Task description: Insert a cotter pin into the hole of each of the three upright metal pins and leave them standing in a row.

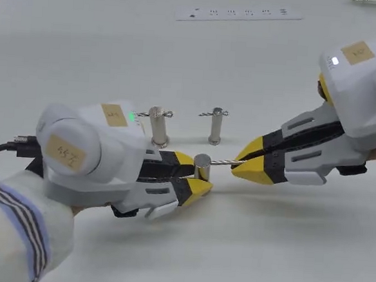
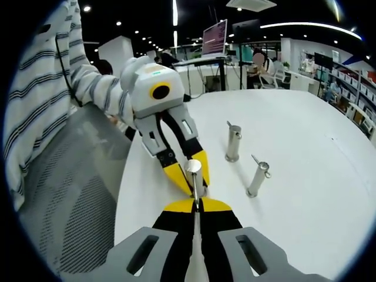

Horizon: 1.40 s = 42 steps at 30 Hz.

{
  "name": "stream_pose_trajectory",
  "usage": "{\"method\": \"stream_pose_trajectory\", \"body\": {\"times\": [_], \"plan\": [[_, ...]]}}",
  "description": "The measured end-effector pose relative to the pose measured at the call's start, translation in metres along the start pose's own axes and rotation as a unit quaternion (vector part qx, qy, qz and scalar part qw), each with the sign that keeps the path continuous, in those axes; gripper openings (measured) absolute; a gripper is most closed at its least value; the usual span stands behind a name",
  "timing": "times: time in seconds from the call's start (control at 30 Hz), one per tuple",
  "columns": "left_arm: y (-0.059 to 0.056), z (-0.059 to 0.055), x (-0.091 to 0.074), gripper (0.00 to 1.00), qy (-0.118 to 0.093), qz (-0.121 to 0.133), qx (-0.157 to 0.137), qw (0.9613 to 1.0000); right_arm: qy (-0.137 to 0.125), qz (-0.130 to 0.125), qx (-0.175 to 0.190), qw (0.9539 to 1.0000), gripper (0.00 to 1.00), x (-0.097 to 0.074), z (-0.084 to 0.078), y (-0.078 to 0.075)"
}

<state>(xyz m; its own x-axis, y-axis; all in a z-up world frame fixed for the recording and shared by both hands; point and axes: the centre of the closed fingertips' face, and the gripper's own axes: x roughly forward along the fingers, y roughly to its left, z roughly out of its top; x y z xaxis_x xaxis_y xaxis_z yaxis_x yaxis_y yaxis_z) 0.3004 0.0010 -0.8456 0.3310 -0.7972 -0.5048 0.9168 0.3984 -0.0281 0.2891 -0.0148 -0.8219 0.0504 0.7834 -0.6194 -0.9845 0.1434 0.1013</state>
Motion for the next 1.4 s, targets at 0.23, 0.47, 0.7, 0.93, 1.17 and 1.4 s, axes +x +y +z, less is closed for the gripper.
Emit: {"method": "stream_pose_trajectory", "body": {"times": [0.23, 0.47, 0.7, 0.93, 1.17, 1.4], "plan": [[0.0, 0.0, 0.001, 0.11, 0.0, 0.0, 0.0, 1.0, 0.002, -0.001, 0.003, 1.0, 0.04, 0.006, -0.001, -0.002], [-0.001, 0.001, 0.002, 0.11, -0.001, -0.002, -0.001, 1.0, -0.001, 0.002, 0.007, 1.0, 0.04, 0.014, 0.005, -0.003], [-0.003, 0.001, 0.003, 0.11, -0.004, -0.004, -0.002, 1.0, 0.002, 0.012, 0.0, 0.9999, 0.05, 0.018, 0.009, -0.002], [-0.003, 0.001, 0.002, 0.11, -0.008, -0.004, -0.006, 0.9999, 0.001, 0.005, 0.004, 1.0, 0.2, 0.009, 0.008, -0.005], [-0.003, 0.0, 0.001, 0.11, -0.014, -0.004, -0.013, 0.9998, 0.005, -0.001, 0.015, 0.9999, 0.14, -0.002, 0.002, -0.004], [-0.002, 0.0, 0.001, 0.11, -0.014, -0.003, -0.016, 0.9998, -0.002, 0.001, 0.016, 0.9999, 0.08, -0.002, 0.005, -0.002]]}}
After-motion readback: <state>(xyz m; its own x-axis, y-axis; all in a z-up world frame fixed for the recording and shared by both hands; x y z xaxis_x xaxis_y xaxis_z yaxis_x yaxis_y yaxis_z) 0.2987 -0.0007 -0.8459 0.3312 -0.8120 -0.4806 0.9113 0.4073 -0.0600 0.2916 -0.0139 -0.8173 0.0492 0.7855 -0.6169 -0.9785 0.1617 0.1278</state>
